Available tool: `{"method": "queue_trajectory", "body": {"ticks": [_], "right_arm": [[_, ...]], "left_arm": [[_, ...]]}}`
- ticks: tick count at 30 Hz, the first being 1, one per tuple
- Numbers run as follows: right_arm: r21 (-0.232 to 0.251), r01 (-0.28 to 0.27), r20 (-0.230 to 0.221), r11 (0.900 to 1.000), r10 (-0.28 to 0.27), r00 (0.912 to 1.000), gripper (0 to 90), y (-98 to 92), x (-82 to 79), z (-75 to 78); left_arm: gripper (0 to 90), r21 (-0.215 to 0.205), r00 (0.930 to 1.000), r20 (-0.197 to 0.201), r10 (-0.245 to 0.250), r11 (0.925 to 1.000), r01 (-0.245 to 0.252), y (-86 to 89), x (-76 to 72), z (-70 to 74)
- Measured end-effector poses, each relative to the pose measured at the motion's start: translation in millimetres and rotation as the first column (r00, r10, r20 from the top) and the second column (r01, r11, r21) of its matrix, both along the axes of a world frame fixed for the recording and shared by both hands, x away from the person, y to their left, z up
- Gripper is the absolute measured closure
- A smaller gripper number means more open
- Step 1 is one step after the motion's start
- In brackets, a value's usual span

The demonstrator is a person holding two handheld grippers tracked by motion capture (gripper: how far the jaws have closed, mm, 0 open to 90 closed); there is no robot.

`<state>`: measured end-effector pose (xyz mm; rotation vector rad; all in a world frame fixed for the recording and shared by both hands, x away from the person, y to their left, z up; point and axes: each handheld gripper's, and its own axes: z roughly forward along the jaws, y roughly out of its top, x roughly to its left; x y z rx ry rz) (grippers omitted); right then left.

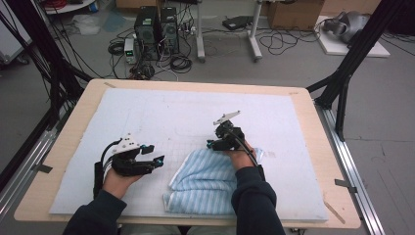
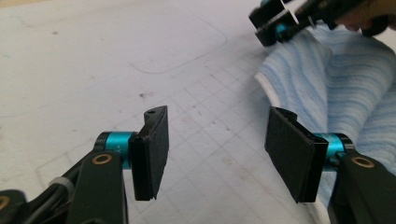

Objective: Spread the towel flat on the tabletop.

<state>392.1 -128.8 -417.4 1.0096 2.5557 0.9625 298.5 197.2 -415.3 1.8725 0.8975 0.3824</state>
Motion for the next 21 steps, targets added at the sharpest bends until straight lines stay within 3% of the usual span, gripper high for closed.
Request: {"method": "queue_trajectory", "body": {"ticks": [9, 15, 19, 21], "right_arm": [[-0.038, -0.069, -0.056, 0.997, 0.067, 0.9962, 50.7, -0.9, -12.6, -12.9], [-0.053, -0.078, -0.019, 0.995, 0.077, 0.9968, 50.7, -4.5, -21.5, -15.7], [-0.052, -0.079, -0.016, 0.995, 0.079, 0.9968, 57.8, -3.8, -24.7, -15.7], [-0.044, -0.093, -0.025, 0.995, 0.092, 0.9954, 73.3, -4.0, -25.8, -15.0]], "left_arm": [[39.0, -0.003, 0.9986, 0.003, 0.052, 0.9986, -0.052, 16.6, 2.0, 0.6], [39.2, 0.011, 0.9987, 0.003, 0.051, 0.9986, -0.051, 14.9, 1.5, -0.1], [39.3, 0.015, 0.9987, -0.002, 0.05, 0.9986, -0.05, 14.3, 1.6, -0.7], [39.5, 0.014, 0.9987, -0.001, 0.052, 0.9986, -0.052, 14.4, 1.7, -0.8]]}}
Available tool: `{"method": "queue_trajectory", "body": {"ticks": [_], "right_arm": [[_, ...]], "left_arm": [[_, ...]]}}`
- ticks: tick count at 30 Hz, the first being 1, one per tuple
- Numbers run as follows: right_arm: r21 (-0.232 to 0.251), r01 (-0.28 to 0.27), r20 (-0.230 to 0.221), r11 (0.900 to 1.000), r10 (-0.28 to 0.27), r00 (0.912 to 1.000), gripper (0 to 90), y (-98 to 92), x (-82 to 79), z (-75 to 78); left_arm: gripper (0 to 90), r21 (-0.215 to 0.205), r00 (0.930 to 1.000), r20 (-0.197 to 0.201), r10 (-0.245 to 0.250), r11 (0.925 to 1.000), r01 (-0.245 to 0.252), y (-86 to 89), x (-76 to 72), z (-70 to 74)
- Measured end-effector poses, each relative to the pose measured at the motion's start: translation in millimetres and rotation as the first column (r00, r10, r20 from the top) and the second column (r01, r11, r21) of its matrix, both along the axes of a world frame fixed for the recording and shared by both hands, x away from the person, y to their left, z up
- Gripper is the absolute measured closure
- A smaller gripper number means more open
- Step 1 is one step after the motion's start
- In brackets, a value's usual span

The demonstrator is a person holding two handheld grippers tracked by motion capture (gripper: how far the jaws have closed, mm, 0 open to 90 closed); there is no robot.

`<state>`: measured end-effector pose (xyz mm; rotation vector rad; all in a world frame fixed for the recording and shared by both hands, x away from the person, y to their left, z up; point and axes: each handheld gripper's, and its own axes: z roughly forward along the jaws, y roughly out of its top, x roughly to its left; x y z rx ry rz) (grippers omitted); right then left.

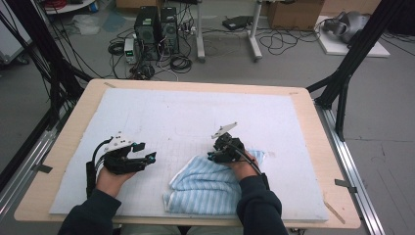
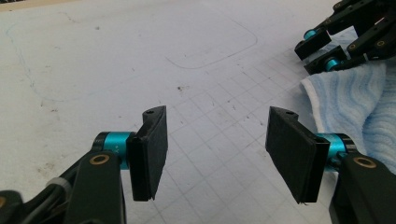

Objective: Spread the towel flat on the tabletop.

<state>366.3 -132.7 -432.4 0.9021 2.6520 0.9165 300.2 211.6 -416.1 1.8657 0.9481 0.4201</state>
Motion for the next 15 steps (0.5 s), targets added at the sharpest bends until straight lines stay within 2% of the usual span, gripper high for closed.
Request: {"method": "queue_trajectory", "body": {"ticks": [1, 4, 5, 7, 10, 15], "right_arm": [[-0.003, -0.029, -0.002, 1.0, 0.029, 0.9996, 81.2, -0.1, -1.0, 0.7], [-0.026, -0.052, 0.021, 0.998, 0.053, 0.9984, 84.4, 2.4, -3.2, 1.6], [-0.016, -0.048, 0.025, 0.999, 0.049, 0.9985, 84.4, 3.0, -3.6, 2.0], [0.025, -0.04, 0.047, 0.999, 0.039, 0.9981, 84.4, 2.9, -3.2, 5.7], [0.127, -0.034, 0.093, 0.991, 0.022, 0.9954, 84.4, 5.6, 0.5, 17.8], [0.17, -0.039, 0.121, 0.985, 0.018, 0.9924, 84.2, 21.8, 10.8, 26.7]], "left_arm": [[39.5, -0.002, 1.0, -0.001, 0.0, 1.0, 0.0, 0.1, 0.2, -0.1], [39.6, -0.001, 1.0, -0.003, 0.003, 1.0, -0.003, 1.0, 1.0, -0.3], [39.6, -0.003, 1.0, -0.003, 0.003, 1.0, -0.003, 1.2, 1.0, -0.3], [40.0, -0.006, 1.0, -0.005, 0.008, 0.9999, -0.008, 1.6, 1.1, -0.3], [40.2, -0.012, 0.9997, -0.002, 0.023, 0.9997, -0.023, 4.7, 2.4, -0.1], [40.2, -0.028, 0.9986, -0.001, 0.053, 0.9982, -0.053, 10.7, 3.1, 0.8]]}}
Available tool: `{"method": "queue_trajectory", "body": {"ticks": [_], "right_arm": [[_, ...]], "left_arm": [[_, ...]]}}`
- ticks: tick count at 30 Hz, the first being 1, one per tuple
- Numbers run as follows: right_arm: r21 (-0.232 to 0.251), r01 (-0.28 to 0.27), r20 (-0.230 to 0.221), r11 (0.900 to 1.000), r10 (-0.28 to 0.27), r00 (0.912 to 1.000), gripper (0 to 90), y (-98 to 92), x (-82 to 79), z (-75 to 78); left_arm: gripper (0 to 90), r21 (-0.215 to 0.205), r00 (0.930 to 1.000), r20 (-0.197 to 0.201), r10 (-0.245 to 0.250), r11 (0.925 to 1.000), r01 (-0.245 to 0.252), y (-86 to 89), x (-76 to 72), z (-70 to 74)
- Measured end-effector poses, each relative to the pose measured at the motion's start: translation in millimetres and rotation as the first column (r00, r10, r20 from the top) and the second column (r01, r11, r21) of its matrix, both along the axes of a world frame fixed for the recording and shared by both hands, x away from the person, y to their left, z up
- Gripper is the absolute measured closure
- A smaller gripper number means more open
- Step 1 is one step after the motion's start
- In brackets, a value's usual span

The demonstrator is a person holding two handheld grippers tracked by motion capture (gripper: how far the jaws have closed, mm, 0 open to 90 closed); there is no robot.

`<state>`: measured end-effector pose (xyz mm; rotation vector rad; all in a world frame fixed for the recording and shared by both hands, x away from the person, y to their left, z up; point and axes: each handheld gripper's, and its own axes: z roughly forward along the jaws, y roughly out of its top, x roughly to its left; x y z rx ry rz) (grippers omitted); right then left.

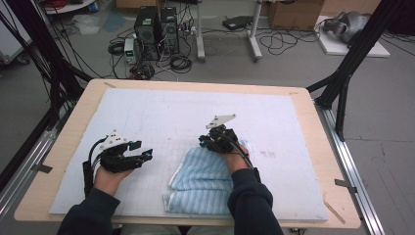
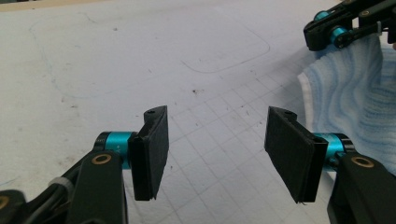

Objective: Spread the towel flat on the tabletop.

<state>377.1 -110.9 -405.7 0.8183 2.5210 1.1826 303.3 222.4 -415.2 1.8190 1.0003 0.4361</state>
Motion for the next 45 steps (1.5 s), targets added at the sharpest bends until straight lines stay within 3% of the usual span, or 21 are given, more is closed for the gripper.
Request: {"method": "queue_trajectory", "body": {"ticks": [9, 14, 16, 21, 24, 27, 29, 34, 37, 43, 45], "right_arm": [[0.089, 0.01, 0.096, 0.996, -0.018, 0.9952, 84.1, 40.0, 22.9, 8.7], [0.106, 0.103, 0.127, 0.989, -0.117, 0.985, 83.9, 53.0, 45.0, 10.1], [0.111, 0.157, 0.115, 0.981, -0.17, 0.9788, 83.7, 52.8, 55.6, 6.8], [0.167, 0.195, 0.063, 0.967, -0.207, 0.9762, 75.3, 45.6, 65.2, 2.6], [0.165, 0.199, 0.081, 0.966, -0.215, 0.9733, 66.1, 37.1, 60.7, 11.4], [0.164, 0.231, 0.113, 0.959, -0.25, 0.9615, 59.0, 16.6, 53.6, 22.5], [0.156, 0.259, 0.119, 0.953, -0.278, 0.953, 56.7, -2.6, 47.4, 26.7], [0.075, 0.338, 0.124, 0.938, -0.345, 0.9304, 54.5, -51.7, 29.0, 21.8], [0.046, 0.378, 0.084, 0.925, -0.38, 0.9211, 52.8, -72.8, 22.4, 11.9], [-0.066, 0.397, -0.034, 0.915, -0.4, 0.9159, 50.5, -78.0, 27.0, -20.6], [-0.105, 0.389, -0.07, 0.915, -0.397, 0.9152, 56.8, -73.7, 29.5, -30.4]], "left_arm": [[40.2, -0.015, 0.9996, -0.001, 0.029, 0.9995, -0.029, 7.2, 1.9, -0.2], [40.2, -0.011, 0.9995, -0.007, 0.031, 0.9994, -0.032, 4.6, 3.0, -1.1], [40.3, -0.004, 0.9996, -0.006, 0.028, 0.9996, -0.028, 3.1, 3.4, -1.5], [40.5, -0.01, 0.9993, -0.014, 0.034, 0.9994, -0.034, 4.1, 5.7, -2.8], [40.5, -0.013, 0.9991, -0.015, 0.04, 0.9991, -0.04, 3.6, 6.6, -3.2], [40.8, -0.014, 0.9993, -0.009, 0.036, 0.9993, -0.036, 0.3, 6.7, -3.3], [41.2, -0.016, 0.9995, -0.004, 0.031, 0.9994, -0.031, -2.2, 7.1, -3.4], [41.7, -0.033, 0.9993, -0.001, 0.037, 0.9988, -0.037, -7.0, 9.9, -5.6], [42.3, -0.047, 0.9992, 0.002, 0.04, 0.9981, -0.04, -9.9, 11.5, -6.5], [43.3, -0.061, 0.9986, 0.005, 0.052, 0.9968, -0.052, -13.1, 14.9, -4.9], [43.5, -0.065, 0.9984, 0.01, 0.056, 0.9963, -0.056, -13.3, 16.1, -4.2]]}}
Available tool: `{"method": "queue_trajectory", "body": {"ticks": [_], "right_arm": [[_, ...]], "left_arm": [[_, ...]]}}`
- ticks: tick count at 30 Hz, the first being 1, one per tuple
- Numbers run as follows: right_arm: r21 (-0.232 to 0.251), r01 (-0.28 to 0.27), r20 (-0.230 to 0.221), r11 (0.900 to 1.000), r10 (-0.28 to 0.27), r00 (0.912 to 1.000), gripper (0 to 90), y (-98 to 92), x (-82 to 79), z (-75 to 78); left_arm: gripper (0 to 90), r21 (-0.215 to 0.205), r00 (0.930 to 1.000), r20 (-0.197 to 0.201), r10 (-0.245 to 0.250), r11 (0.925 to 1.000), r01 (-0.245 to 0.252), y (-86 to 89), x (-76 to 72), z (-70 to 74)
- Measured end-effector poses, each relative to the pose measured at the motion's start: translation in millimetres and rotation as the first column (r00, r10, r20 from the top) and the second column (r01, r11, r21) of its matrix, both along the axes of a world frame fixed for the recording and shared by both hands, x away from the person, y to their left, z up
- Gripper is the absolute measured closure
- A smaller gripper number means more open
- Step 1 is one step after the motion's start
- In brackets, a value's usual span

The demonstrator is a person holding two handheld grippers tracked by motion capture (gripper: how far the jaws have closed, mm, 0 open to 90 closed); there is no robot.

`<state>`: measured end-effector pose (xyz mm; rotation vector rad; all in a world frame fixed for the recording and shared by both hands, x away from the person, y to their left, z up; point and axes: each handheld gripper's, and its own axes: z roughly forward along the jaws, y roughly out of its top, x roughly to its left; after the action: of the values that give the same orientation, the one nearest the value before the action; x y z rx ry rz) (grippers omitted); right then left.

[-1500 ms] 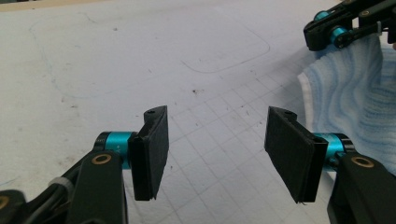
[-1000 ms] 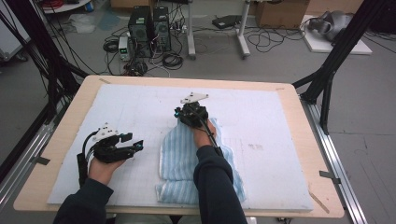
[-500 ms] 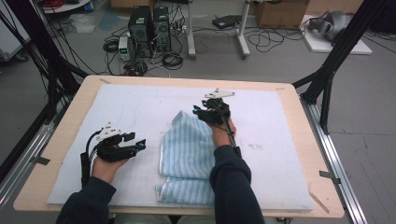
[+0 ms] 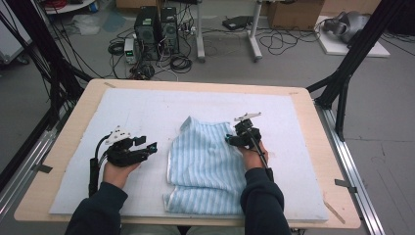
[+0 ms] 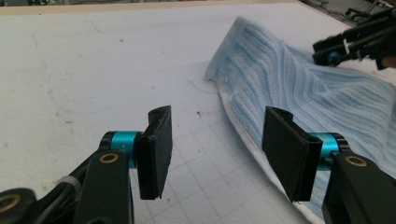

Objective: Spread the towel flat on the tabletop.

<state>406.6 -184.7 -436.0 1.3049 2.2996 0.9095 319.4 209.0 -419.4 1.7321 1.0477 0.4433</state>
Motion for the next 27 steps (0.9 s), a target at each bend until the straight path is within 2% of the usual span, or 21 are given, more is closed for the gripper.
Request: {"method": "queue_trajectory", "body": {"ticks": [1, 4, 5, 7, 12, 16, 18, 19, 21, 24, 27], "right_arm": [[-0.014, -0.006, -0.005, 1.0, 0.006, 1.0, 59.0, 2.3, -0.1, -2.8], [-0.012, -0.047, -0.01, 0.999, 0.046, 0.9989, 82.5, 4.0, -2.3, -1.2], [-0.049, -0.056, -0.002, 0.997, 0.056, 0.9984, 84.4, 5.8, -4.1, 0.1], [-0.125, -0.054, 0.022, 0.991, 0.057, 0.9981, 85.5, 6.5, -7.3, 1.9], [-0.166, 0.035, 0.042, 0.985, -0.028, 0.9987, 85.2, -16.3, -14.7, 3.8], [-0.206, 0.107, 0.069, 0.973, -0.095, 0.9931, 83.5, -35.9, -20.1, 3.8], [-0.171, 0.115, 0.061, 0.978, -0.106, 0.9925, 73.1, -44.2, -22.3, 2.5], [-0.16, 0.111, 0.066, 0.981, -0.102, 0.9927, 72.1, -45.9, -23.6, 2.7], [-0.117, 0.094, 0.089, 0.989, -0.084, 0.9924, 66.0, -51.0, -27.9, 4.5], [-0.065, 0.1, 0.12, 0.993, -0.092, 0.9885, 59.7, -56.4, -35.9, 10.0], [-0.008, 0.083, 0.147, 0.997, -0.081, 0.9858, 51.8, -61.1, -45.6, 16.8]], "left_arm": [[43.6, -0.001, 1.0, 0.0, 0.004, 1.0, -0.004, 0.4, 0.5, 0.4], [43.6, -0.008, 0.9999, -0.006, 0.013, 0.9999, -0.013, 1.4, 2.1, -0.3], [43.6, -0.01, 0.9999, -0.008, 0.011, 0.9999, -0.011, 1.4, 2.5, -0.5], [43.7, -0.017, 0.9999, -0.007, 0.008, 0.9998, -0.008, 0.5, 2.8, -0.4], [44.2, -0.031, 1.0, -0.003, 0.002, 0.9995, -0.002, -4.5, 4.1, -0.2], [44.2, -0.034, 0.9999, -0.009, -0.014, 0.9993, 0.014, -11.1, 7.9, 3.7], [44.3, -0.04, 0.9997, -0.006, -0.023, 0.9989, 0.023, -15.5, 9.7, 6.0], [44.3, -0.036, 0.9995, -0.008, -0.029, 0.9989, 0.029, -18.2, 11.2, 6.9], [44.2, -0.037, 0.999, -0.007, -0.043, 0.9984, 0.043, -23.8, 14.1, 7.6], [43.9, -0.033, 0.9974, -0.02, -0.07, 0.9971, 0.069, -31.6, 17.5, 6.0], [43.5, -0.037, 0.995, -0.023, -0.097, 0.9947, 0.096, -40.8, 19.8, 3.2]]}}
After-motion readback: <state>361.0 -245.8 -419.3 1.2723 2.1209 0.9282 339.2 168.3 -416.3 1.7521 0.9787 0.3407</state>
